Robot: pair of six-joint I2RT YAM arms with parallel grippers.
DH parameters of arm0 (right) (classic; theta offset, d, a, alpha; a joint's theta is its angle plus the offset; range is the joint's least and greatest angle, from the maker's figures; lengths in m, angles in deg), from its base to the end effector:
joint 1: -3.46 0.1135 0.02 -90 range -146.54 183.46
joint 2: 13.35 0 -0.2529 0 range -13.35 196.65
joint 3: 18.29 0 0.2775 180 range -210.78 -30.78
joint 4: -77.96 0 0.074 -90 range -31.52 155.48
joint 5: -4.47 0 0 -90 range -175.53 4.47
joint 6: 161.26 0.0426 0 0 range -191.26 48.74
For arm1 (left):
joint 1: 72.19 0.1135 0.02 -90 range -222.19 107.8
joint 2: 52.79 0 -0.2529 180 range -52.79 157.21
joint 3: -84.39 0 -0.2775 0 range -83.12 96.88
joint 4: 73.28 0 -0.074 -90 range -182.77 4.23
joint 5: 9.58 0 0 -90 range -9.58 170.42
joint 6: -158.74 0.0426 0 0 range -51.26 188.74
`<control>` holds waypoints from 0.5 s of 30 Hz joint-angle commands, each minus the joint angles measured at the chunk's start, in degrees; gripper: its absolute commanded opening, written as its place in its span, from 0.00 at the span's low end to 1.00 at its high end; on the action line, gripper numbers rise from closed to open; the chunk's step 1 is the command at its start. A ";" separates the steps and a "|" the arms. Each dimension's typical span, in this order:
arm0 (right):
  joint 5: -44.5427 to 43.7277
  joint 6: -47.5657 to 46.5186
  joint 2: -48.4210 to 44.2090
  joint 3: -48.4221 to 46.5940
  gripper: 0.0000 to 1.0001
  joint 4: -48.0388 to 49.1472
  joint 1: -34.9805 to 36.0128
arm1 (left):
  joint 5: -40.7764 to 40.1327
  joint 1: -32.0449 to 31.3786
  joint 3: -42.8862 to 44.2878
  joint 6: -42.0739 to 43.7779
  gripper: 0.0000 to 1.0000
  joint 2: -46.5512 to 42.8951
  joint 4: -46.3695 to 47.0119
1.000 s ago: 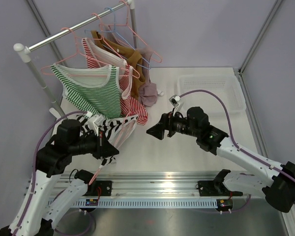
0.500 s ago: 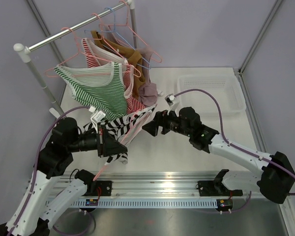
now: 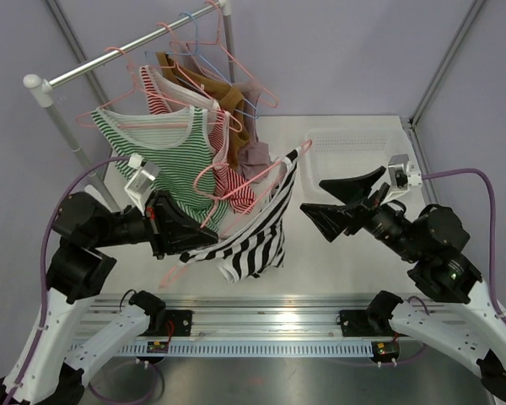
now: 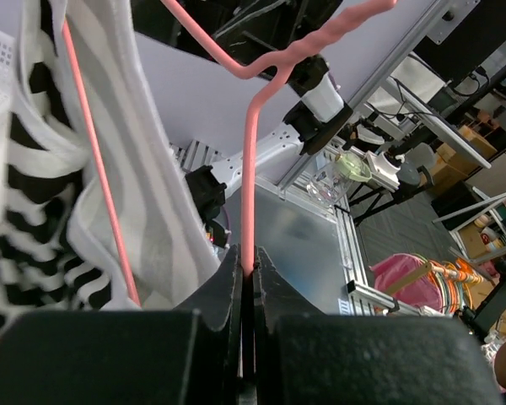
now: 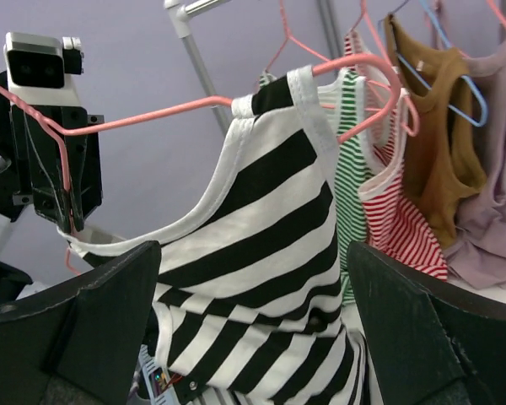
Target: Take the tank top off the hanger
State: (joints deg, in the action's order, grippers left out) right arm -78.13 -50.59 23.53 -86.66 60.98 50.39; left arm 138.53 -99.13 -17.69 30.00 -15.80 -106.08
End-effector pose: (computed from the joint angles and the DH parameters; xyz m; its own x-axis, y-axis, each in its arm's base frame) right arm 0.1100 0.1257 0.4394 -0.1257 0.3781 -0.9172 -0.8179 0.4838 0.3115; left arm 0.0934 -0.0881 0.4611 -0.5204 -0.1064 -0.8473 0.8500 0.0302 -0.5258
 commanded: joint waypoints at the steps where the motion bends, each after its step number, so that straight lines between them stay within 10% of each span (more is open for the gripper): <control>1: -7.05 -2.56 0.82 -2.48 0.99 -11.58 0.43 | -0.08 -0.66 0.05 0.15 0.00 4.30 4.69; 15: -20.31 -3.88 14.43 -3.63 0.95 -16.44 0.35 | -20.92 -9.09 -7.42 8.16 0.00 10.82 -9.48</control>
State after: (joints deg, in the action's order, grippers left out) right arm -94.88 -52.80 36.32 -89.37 42.71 50.42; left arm 121.31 -106.78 -25.93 37.00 -3.12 -118.21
